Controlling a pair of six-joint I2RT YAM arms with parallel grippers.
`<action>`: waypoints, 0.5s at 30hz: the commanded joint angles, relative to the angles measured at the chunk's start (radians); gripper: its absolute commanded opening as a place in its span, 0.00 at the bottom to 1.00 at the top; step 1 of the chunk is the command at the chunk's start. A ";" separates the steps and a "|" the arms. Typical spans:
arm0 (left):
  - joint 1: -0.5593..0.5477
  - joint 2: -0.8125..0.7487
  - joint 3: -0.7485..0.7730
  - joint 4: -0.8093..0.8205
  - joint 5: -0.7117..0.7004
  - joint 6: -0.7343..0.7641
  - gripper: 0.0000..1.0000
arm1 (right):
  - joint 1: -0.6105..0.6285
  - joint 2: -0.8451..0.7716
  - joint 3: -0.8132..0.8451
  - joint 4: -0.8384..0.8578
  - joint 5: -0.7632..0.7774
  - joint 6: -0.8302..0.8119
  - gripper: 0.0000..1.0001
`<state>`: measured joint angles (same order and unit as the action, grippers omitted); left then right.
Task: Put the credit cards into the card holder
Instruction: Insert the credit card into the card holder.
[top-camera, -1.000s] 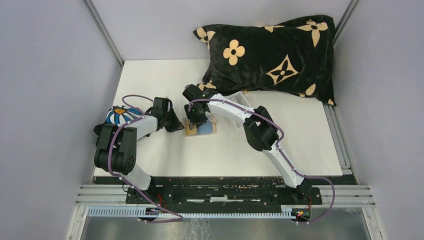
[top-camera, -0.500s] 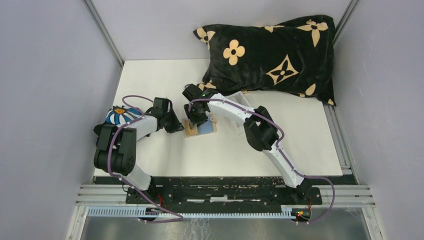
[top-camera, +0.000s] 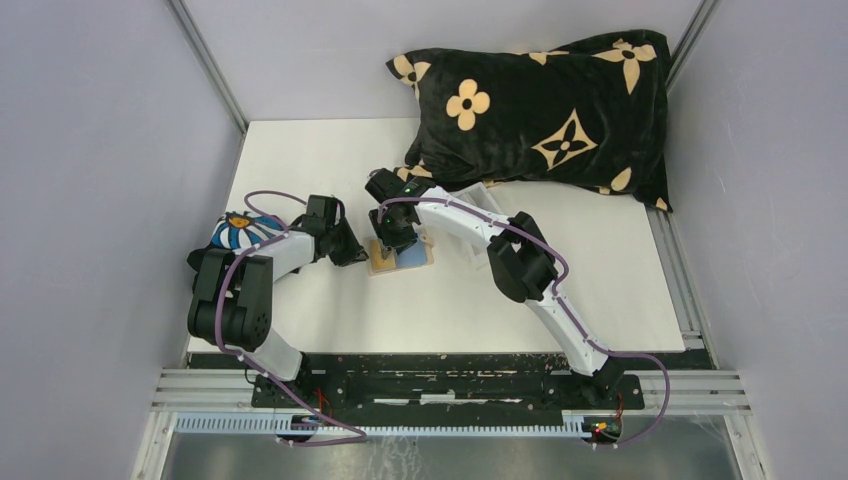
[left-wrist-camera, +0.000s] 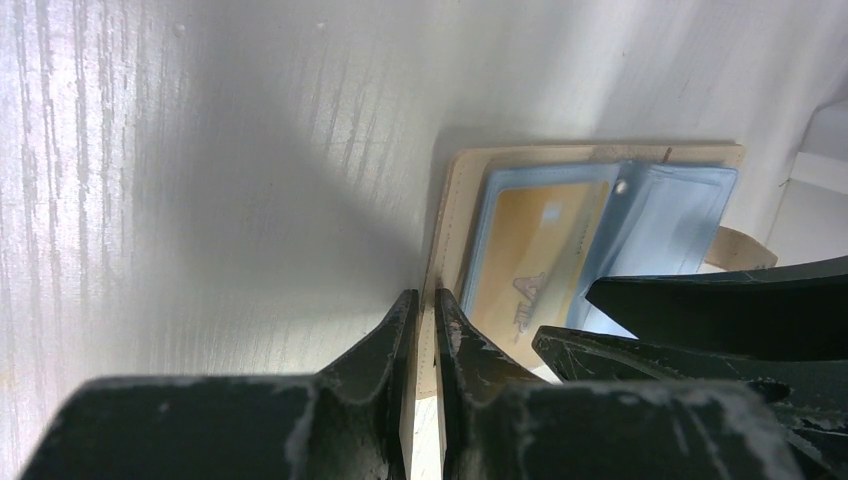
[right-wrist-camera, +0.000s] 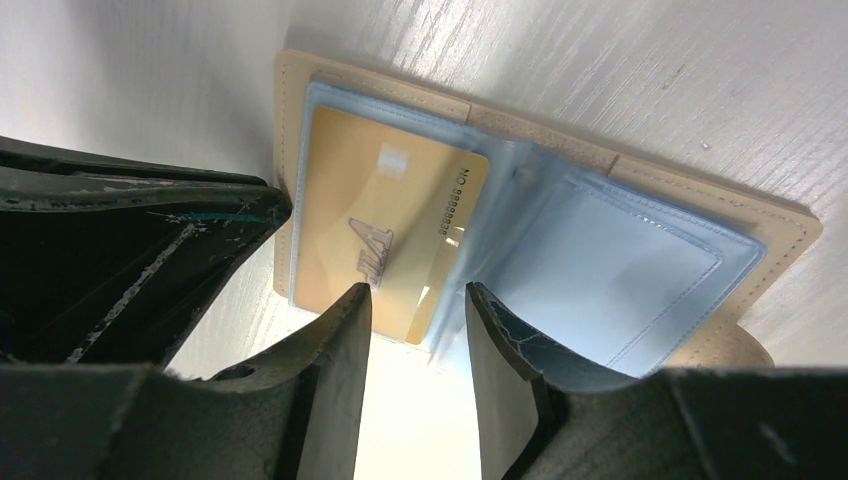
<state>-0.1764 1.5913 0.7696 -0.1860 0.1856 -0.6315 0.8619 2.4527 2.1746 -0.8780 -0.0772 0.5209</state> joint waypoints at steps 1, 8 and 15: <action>-0.003 -0.018 -0.014 0.005 0.005 -0.044 0.18 | -0.003 -0.041 0.026 0.005 0.002 -0.003 0.45; -0.003 -0.023 -0.024 0.018 0.015 -0.048 0.18 | -0.003 -0.028 0.033 0.015 -0.026 0.015 0.43; -0.003 -0.027 -0.032 0.024 0.019 -0.051 0.18 | -0.002 -0.011 0.044 0.012 -0.043 0.024 0.42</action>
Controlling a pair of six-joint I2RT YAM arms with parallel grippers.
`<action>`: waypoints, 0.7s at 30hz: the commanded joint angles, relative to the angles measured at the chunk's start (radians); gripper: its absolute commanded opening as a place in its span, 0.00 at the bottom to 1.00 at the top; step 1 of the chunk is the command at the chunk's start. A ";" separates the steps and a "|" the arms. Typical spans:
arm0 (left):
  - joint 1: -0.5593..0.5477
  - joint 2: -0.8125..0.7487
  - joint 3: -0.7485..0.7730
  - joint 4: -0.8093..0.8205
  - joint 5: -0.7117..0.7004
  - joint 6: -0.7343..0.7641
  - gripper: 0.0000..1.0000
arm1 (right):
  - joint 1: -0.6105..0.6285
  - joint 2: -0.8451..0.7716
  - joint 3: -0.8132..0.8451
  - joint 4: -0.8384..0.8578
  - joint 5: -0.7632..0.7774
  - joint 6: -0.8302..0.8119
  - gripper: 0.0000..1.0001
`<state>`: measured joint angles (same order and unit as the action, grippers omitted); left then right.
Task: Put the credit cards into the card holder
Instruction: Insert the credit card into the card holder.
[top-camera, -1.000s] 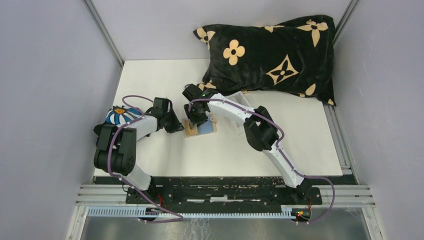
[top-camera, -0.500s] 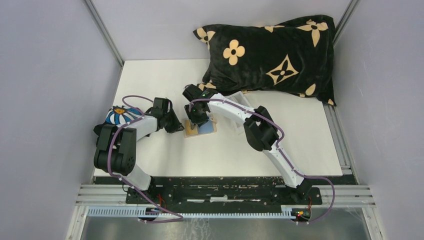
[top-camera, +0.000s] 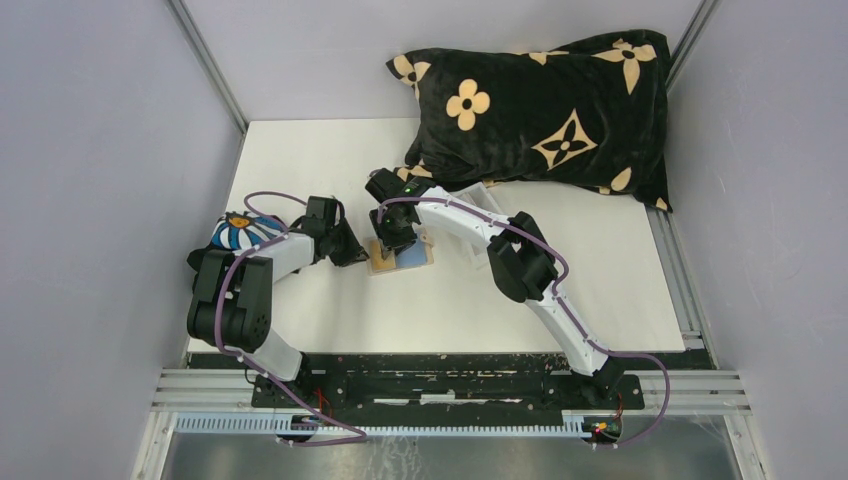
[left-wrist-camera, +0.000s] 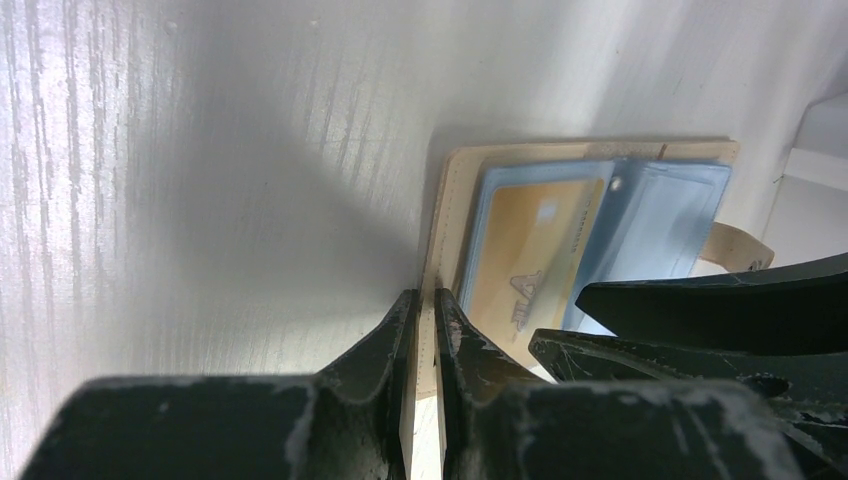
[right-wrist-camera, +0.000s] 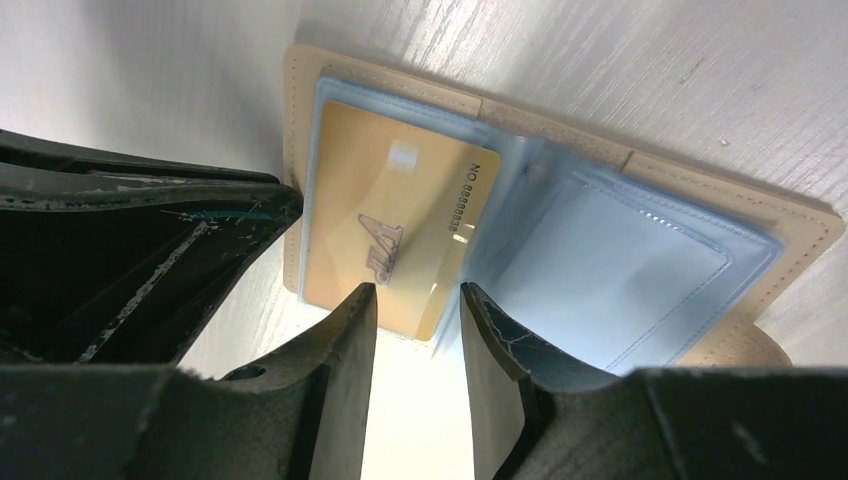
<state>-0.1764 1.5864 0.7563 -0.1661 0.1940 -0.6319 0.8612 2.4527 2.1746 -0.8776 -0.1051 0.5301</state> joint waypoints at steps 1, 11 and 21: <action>-0.003 -0.023 -0.020 0.005 0.012 -0.051 0.18 | -0.001 -0.009 0.044 0.010 -0.017 0.016 0.42; -0.003 -0.035 -0.035 0.007 0.008 -0.050 0.18 | -0.001 -0.012 0.036 0.011 -0.011 0.020 0.41; -0.003 -0.080 -0.018 -0.034 -0.060 -0.040 0.22 | -0.016 -0.098 0.054 -0.018 0.093 -0.064 0.43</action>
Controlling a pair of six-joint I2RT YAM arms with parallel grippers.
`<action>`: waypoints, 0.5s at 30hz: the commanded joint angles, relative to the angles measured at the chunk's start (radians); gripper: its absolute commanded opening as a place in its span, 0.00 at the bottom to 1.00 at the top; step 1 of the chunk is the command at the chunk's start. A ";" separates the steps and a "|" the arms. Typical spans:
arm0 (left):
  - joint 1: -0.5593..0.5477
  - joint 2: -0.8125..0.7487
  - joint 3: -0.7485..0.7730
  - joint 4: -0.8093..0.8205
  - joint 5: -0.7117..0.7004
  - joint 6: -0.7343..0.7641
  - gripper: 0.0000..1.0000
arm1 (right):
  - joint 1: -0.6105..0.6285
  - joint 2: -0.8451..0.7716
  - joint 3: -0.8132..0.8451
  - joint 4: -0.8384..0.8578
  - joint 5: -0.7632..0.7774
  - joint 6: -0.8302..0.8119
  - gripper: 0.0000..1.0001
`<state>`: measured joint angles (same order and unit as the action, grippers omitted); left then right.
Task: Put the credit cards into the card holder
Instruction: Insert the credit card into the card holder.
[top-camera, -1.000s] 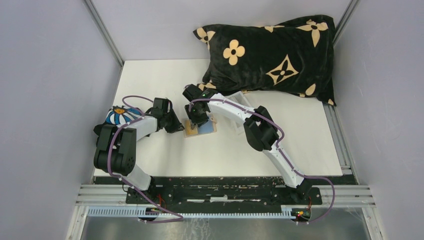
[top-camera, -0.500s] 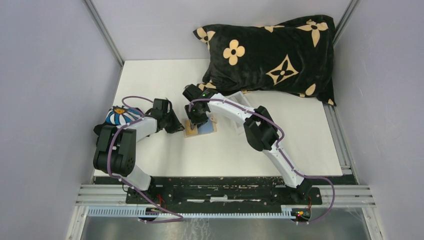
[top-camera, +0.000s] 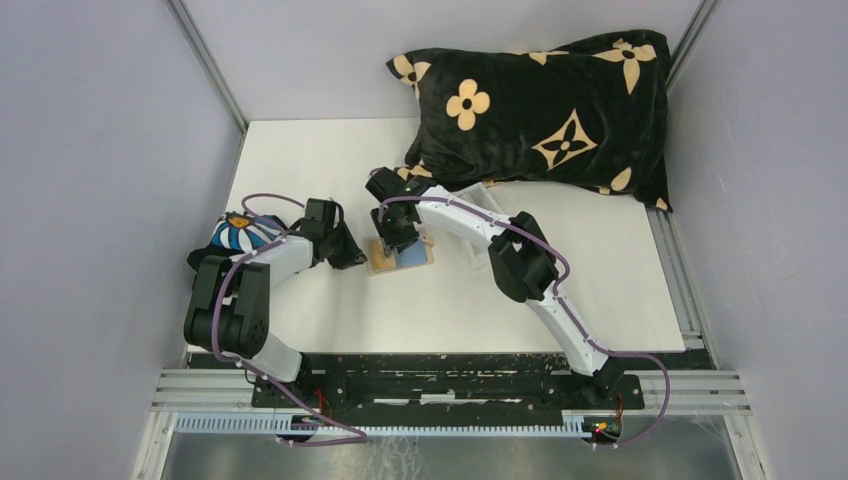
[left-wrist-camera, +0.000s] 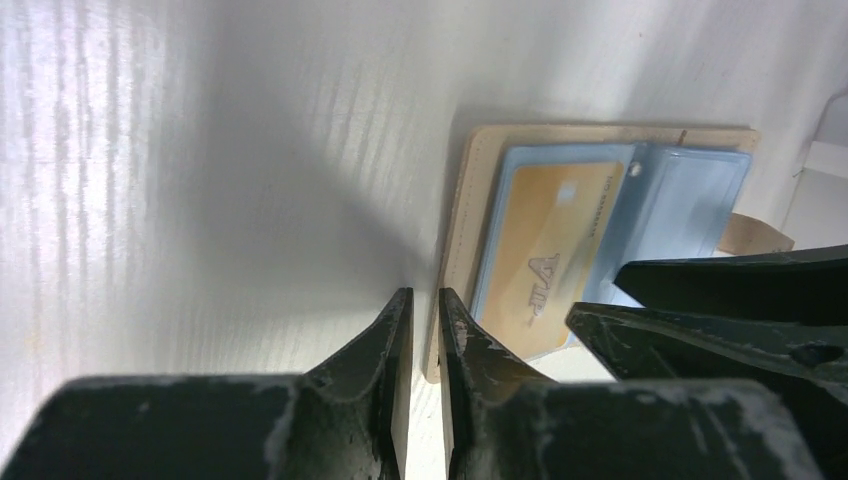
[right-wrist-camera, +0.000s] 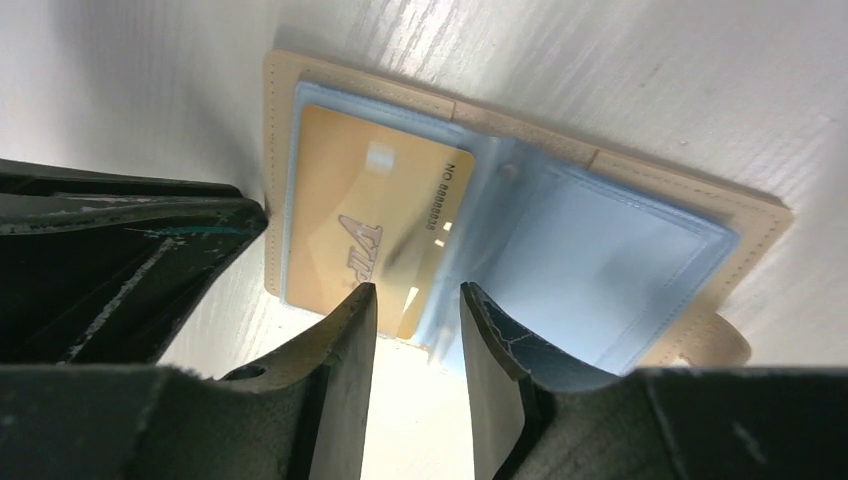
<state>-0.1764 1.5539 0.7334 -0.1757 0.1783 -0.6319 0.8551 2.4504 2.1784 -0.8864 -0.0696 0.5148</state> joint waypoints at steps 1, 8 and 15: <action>-0.002 -0.054 0.008 -0.027 -0.052 -0.040 0.23 | -0.011 -0.107 0.045 -0.007 0.064 -0.060 0.43; 0.001 -0.125 0.046 -0.062 -0.120 -0.035 0.35 | -0.013 -0.174 0.035 -0.001 0.096 -0.144 0.44; 0.003 -0.274 0.116 -0.087 -0.175 -0.007 0.46 | -0.011 -0.312 0.014 0.050 0.379 -0.316 0.45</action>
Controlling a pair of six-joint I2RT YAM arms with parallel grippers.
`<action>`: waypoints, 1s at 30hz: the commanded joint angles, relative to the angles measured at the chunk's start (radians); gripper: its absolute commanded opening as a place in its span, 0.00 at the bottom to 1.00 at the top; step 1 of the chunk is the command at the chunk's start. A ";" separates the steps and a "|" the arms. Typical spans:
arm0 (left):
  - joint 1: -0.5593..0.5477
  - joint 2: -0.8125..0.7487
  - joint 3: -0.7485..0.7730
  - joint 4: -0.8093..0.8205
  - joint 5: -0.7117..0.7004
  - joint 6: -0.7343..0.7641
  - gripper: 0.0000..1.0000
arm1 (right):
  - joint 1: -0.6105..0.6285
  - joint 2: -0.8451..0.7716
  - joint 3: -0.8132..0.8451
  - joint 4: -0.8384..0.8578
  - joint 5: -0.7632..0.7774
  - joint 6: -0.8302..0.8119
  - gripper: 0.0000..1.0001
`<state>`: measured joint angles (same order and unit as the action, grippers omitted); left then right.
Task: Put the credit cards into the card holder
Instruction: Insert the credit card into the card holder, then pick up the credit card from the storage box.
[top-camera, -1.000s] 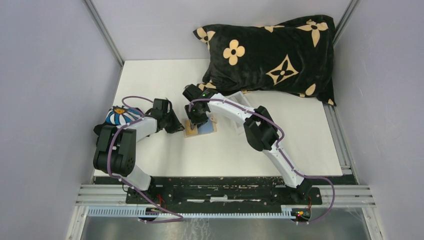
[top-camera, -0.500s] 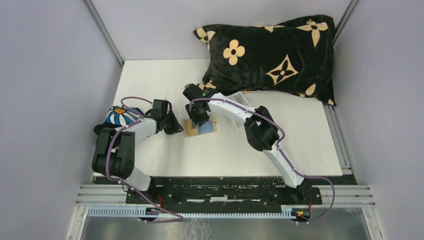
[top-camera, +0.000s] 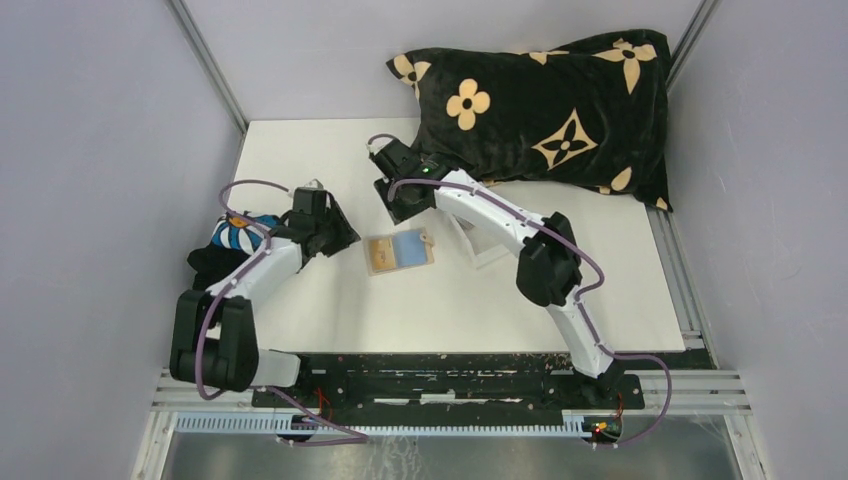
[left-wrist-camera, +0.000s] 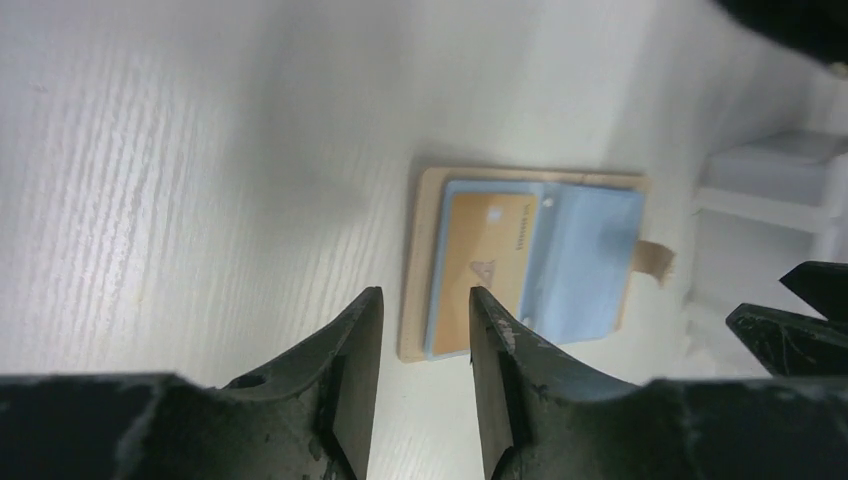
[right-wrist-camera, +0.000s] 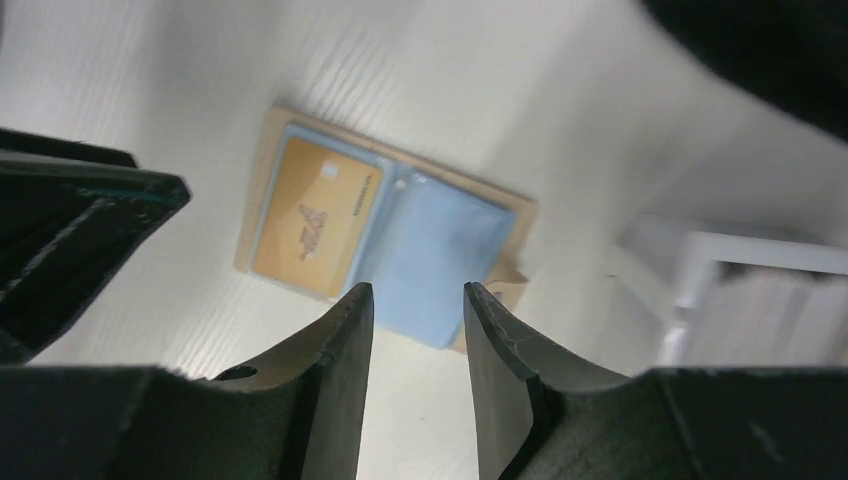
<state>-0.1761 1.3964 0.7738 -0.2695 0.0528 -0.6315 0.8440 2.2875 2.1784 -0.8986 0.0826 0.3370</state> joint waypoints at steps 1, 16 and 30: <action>0.003 -0.142 0.082 0.014 -0.051 -0.001 0.48 | 0.000 -0.186 -0.018 0.106 0.296 -0.168 0.44; 0.001 -0.194 0.061 0.204 0.236 -0.037 0.99 | -0.202 -0.310 -0.250 0.229 0.267 -0.140 0.60; -0.049 -0.159 0.037 0.269 0.231 -0.093 0.94 | -0.329 -0.277 -0.302 0.125 0.090 -0.169 0.58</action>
<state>-0.2028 1.2304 0.8112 -0.0475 0.2790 -0.6880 0.5644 1.9900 1.7996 -0.7143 0.2611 0.1673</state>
